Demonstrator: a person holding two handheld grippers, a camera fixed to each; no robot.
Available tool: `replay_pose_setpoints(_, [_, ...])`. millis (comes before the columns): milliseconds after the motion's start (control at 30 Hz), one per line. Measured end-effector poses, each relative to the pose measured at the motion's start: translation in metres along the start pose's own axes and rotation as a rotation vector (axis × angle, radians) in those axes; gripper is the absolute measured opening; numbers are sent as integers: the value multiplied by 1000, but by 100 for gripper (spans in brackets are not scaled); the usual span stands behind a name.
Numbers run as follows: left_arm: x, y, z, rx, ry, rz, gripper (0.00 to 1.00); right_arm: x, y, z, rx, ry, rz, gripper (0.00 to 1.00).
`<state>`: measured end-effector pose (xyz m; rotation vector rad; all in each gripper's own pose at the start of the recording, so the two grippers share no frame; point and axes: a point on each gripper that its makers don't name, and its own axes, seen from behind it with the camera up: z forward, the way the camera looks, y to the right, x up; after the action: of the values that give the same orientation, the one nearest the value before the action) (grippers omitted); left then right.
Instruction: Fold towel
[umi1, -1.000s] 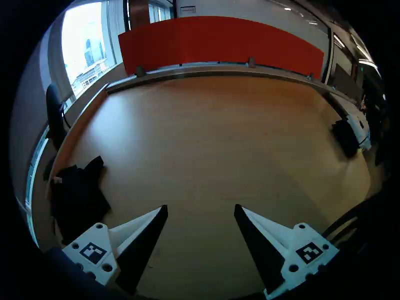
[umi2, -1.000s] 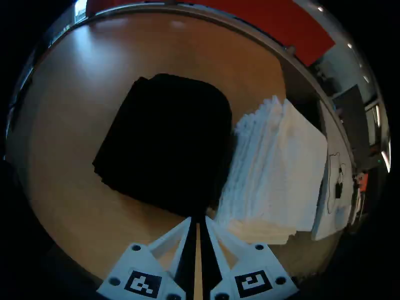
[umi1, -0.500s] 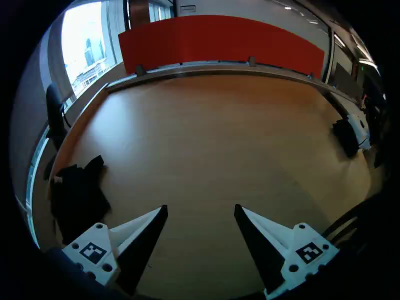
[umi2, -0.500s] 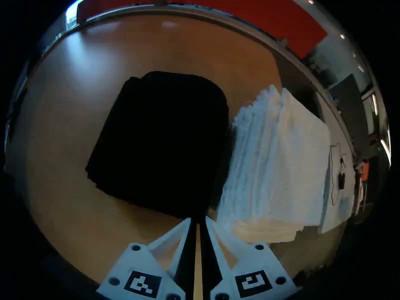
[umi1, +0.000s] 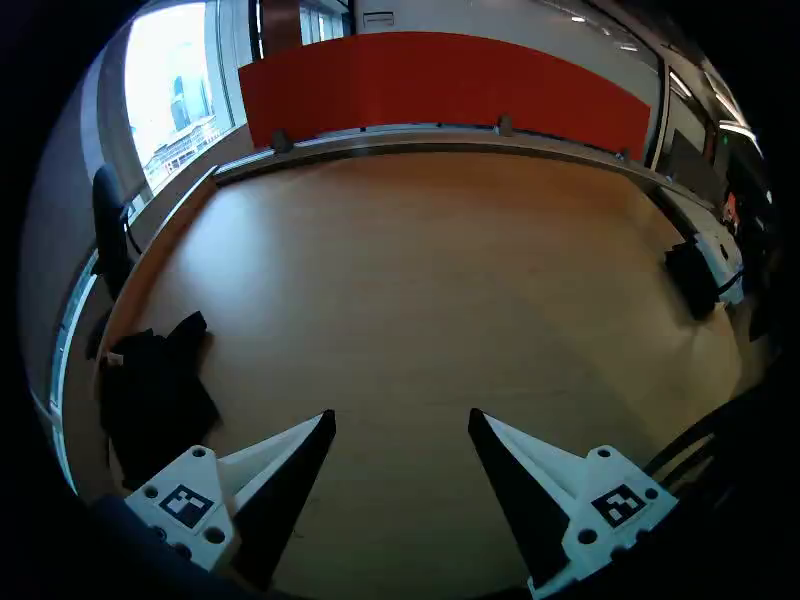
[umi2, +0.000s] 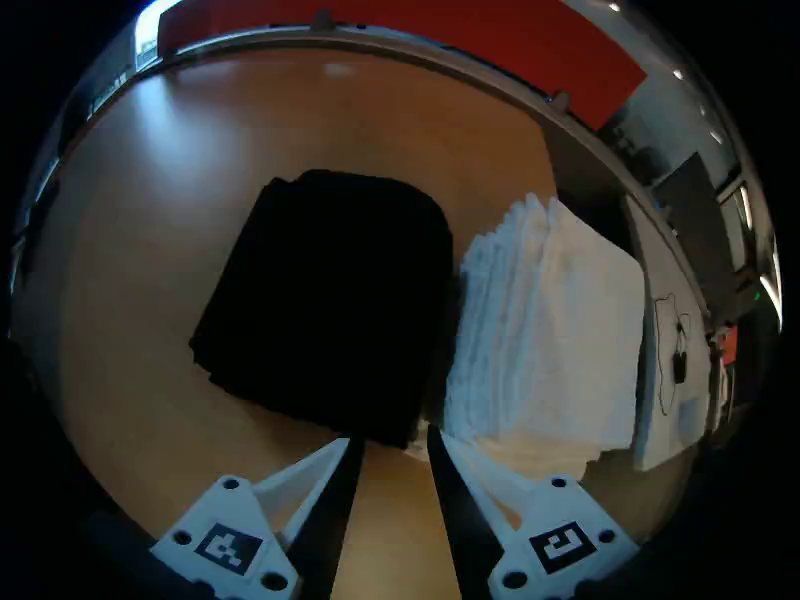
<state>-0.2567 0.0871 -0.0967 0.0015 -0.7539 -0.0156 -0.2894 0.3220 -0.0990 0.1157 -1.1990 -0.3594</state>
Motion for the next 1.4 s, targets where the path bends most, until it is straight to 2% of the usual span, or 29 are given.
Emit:
replay_pose_setpoints(133, [2,1,1,-4,3,5,99,2,-3,-3,5,9,-8,64])
replay_pose_setpoints(367, [4,2,2,-8,8,4,99,7,-7,-10,1,30,-22,75])
replay_pose_setpoints(867, [2,-3,1,-7,10,-10,99,44,-17,-23,27,113,-13,85])
replay_pose_setpoints(1100, [1,-7,-1,2,10,-13,99,72,-24,-20,56,159,5,85])
replay_pose_setpoints(1400, [-2,-15,-5,22,5,-31,99,101,-25,-11,70,176,2,85])
